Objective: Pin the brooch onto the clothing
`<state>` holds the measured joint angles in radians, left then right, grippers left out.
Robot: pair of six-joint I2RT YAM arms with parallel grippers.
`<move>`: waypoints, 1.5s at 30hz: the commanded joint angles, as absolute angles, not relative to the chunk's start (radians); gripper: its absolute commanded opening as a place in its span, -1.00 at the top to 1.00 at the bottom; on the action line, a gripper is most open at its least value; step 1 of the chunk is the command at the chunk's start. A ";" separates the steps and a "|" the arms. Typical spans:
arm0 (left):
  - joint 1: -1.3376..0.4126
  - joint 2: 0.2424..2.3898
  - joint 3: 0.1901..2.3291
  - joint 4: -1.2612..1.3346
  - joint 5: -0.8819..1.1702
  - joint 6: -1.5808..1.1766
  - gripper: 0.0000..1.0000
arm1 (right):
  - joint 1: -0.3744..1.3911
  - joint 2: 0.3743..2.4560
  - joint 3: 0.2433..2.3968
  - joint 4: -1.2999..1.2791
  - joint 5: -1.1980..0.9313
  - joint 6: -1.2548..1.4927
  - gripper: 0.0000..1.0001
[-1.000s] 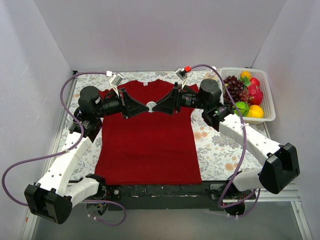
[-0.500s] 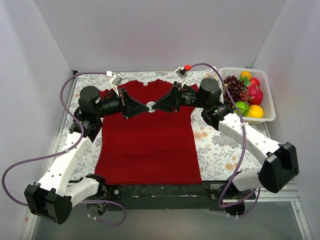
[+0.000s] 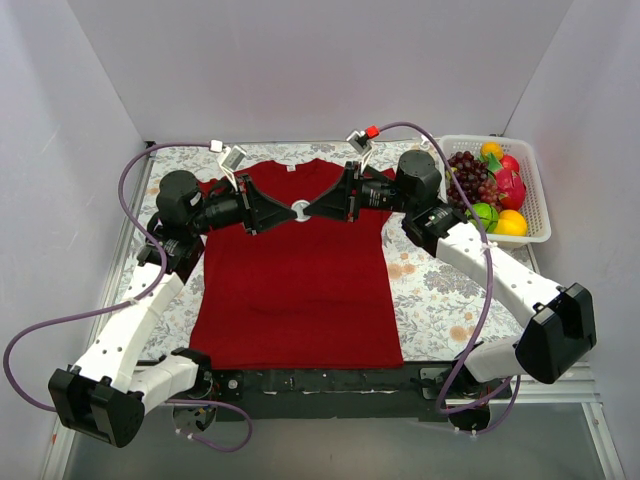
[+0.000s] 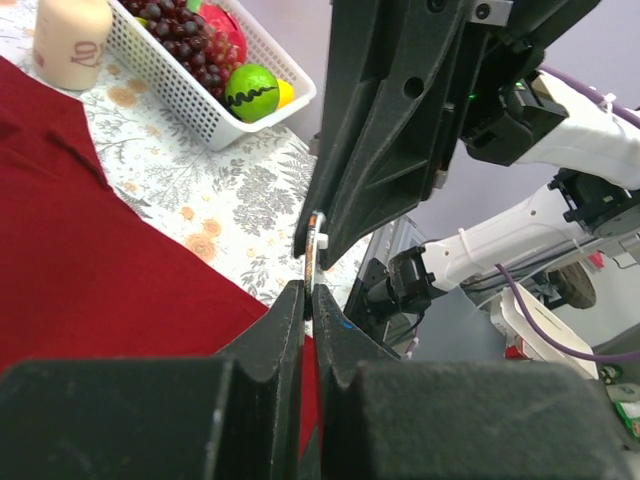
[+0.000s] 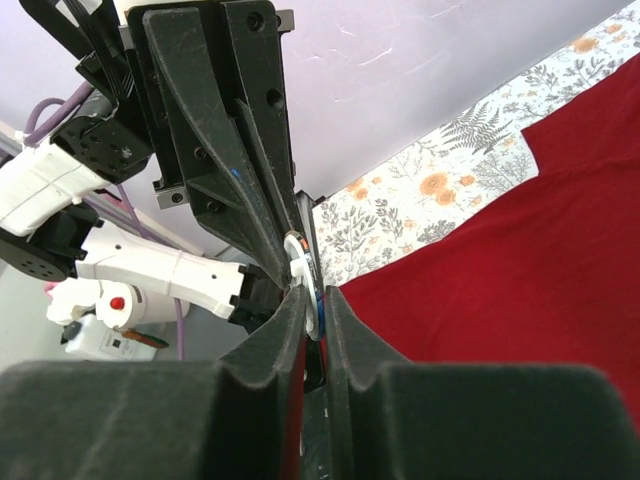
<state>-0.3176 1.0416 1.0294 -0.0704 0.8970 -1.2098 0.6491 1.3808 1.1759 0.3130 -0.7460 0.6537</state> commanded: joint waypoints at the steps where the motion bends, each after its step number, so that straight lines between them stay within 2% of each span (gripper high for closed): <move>1: -0.342 1.028 1.088 -0.048 0.914 -1.210 1.00 | 0.661 1.404 1.241 0.201 -0.687 0.588 0.81; 3: -0.356 1.032 1.092 -0.048 0.908 -1.210 1.00 | 0.667 1.408 1.258 0.175 -0.669 0.571 0.97; 23: -0.437 1.066 1.106 -0.058 0.816 -1.189 1.00 | 0.695 1.401 1.296 0.057 -0.588 0.491 0.94; 31: -0.437 1.068 1.103 -0.080 0.787 -1.180 1.00 | 0.696 1.396 1.298 0.048 -0.584 0.477 0.81; 40: -0.437 1.066 1.112 -0.123 0.739 -1.157 1.00 | 0.696 1.387 1.310 0.034 -0.575 0.462 0.53; 43: -0.437 1.062 1.115 -0.143 0.710 -1.140 1.00 | 0.696 1.387 1.316 0.020 -0.566 0.448 0.41; 45: -0.437 1.060 1.117 -0.149 0.686 -1.134 1.00 | 0.696 1.381 1.313 0.018 -0.561 0.440 0.23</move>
